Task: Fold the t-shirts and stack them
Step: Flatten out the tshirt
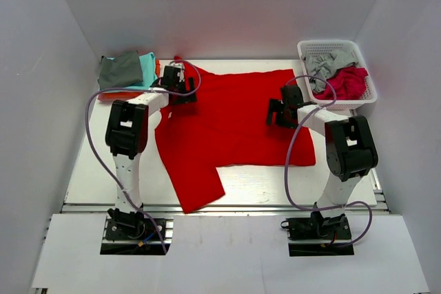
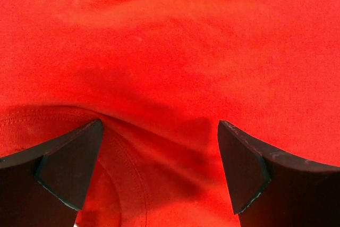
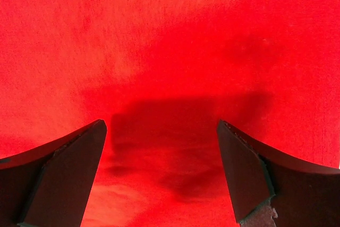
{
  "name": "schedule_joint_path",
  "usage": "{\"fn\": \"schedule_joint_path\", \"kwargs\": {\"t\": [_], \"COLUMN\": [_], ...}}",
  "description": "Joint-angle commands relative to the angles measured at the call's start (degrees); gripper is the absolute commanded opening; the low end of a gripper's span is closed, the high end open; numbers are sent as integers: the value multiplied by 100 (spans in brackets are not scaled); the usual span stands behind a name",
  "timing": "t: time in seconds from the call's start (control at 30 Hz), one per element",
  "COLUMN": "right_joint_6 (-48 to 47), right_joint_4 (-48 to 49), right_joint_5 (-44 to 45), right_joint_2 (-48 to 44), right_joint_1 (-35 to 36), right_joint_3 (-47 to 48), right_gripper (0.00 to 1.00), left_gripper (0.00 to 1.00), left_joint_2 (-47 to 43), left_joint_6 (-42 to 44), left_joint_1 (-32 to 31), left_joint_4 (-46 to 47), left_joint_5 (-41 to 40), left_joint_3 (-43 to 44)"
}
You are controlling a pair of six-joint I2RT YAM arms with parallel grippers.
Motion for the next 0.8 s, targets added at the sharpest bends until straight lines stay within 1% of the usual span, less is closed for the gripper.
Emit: {"fn": "schedule_joint_path", "kwargs": {"t": [0.0, 0.07, 0.1, 0.13, 0.2, 0.27, 0.3, 0.37, 0.43, 0.5, 0.57, 0.6, 0.63, 0.7, 0.73, 0.77], "right_joint_6": [95, 86, 77, 77, 24, -63, -168, -213, -257, -240, -187, -82, -38, 68, 259, 348], "right_joint_4": [140, 140, 140, 140, 175, 218, 228, 219, 228, 228, 245, 263, 298, 490, 517, 535], "right_joint_5": [-303, -417, -497, -506, -568, -550, -498, -279, -348, -392, -435, -471, -462, -558, -541, -506], "right_joint_2": [200, 297, 306, 324, 315, 263, 236, 175, 17, -80, -387, -553, -738, -1011, -1099, -1370], "right_joint_1": [-8, -26, -17, -17, -26, -17, -34, -26, -34, -17, -26, -34, -17, -34, -35, -35], "right_joint_3": [124, 159, 168, 194, 221, 265, 396, 571, 748, 880, 880, 837, 802, 486, 406, 110], "right_gripper": [90, 90, 90, 90, 90, 90, 90, 90, 90, 90, 90, 90, 90, 90, 90, 90], "left_gripper": [100, 100, 100, 100, 100, 100, 100, 100, 100, 100, 100, 100, 100, 100, 100, 100], "left_joint_2": [665, 1103, 1245, 1368, 1544, 1545, 1458, 1168, 975, 588, 229, -226, -483, -1036, -1605, -1915], "left_joint_6": [-17, 36, 141, 211, 457, 598, 773, 853, 915, 1055, 1117, 1117, 1117, 908, 698, 582], "left_joint_1": [204, 284, 345, 345, 398, 398, 398, 398, 345, 293, 293, 293, 240, 240, 240, 240], "left_joint_4": [-270, -269, -392, -462, -516, -377, -219, 11, -41, -251, -314, -314, -366, -366, -366, -366], "left_joint_5": [300, 486, 643, 723, 1135, 1434, 1897, 2269, 2271, 2148, 2148, 2148, 2148, 2077, 2025, 1972], "left_joint_3": [576, 937, 1339, 1535, 1965, 2029, 1907, 1844, 1844, 1897, 1618, 1468, 1292, 573, 292, -286]}}
